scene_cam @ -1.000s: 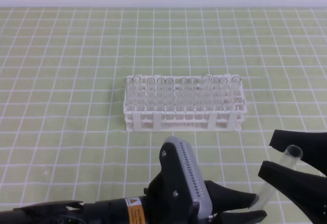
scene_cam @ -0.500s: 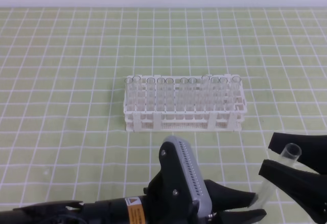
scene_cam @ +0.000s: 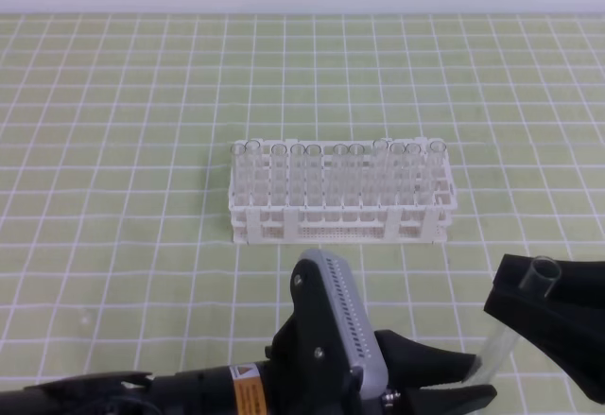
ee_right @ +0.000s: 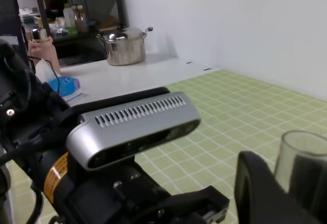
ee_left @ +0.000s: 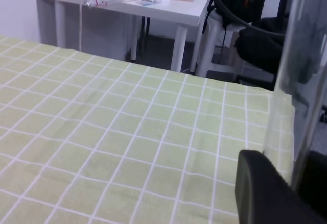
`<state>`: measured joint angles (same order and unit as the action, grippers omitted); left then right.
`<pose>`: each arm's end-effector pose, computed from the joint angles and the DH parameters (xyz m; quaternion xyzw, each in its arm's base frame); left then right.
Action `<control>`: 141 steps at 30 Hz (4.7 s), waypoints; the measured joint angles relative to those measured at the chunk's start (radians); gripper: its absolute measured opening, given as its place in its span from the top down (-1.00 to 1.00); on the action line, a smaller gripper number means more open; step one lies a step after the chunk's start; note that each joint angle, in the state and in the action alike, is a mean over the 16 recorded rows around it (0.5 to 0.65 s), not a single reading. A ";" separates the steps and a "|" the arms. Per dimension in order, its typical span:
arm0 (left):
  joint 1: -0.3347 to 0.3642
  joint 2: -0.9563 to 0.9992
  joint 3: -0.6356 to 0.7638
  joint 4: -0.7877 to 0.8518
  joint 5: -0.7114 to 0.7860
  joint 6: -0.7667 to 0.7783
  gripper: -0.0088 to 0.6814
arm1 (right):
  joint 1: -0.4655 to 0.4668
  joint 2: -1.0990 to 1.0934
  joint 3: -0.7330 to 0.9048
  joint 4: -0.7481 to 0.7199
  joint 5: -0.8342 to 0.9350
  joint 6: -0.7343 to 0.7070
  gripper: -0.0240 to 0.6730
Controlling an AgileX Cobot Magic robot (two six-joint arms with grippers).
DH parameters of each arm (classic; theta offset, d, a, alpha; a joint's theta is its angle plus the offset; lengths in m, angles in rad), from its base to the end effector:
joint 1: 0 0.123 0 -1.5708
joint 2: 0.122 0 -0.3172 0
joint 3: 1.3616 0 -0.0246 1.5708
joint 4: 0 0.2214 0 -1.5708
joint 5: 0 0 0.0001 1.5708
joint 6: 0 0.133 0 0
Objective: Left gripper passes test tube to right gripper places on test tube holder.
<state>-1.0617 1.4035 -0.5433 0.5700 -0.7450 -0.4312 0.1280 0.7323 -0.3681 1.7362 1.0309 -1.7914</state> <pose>0.0961 -0.2719 0.2889 0.4805 0.5670 -0.4488 0.4962 0.0671 0.1221 0.3247 -0.3508 0.6159 0.4091 0.5747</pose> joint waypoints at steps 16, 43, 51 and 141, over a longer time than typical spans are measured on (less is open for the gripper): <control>0.000 0.002 0.001 0.001 -0.017 -0.001 0.72 | 0.000 0.000 -0.002 0.008 0.005 0.000 0.65; 0.001 -0.002 0.000 -0.057 0.017 -0.022 0.02 | 0.000 0.000 -0.001 -0.004 -0.027 -0.008 0.65; 0.002 -0.014 0.000 -0.073 0.068 -0.017 -0.11 | 0.000 0.000 0.000 -0.006 -0.086 -0.021 0.65; 0.168 -1.131 0.231 -0.269 1.093 0.039 0.98 | 0.022 0.000 -0.210 -0.558 -0.650 0.448 0.65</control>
<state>-0.8942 0.2727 -0.3127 0.3007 0.3480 -0.3925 0.1495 0.7328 -0.5779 1.1784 0.3808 -1.3433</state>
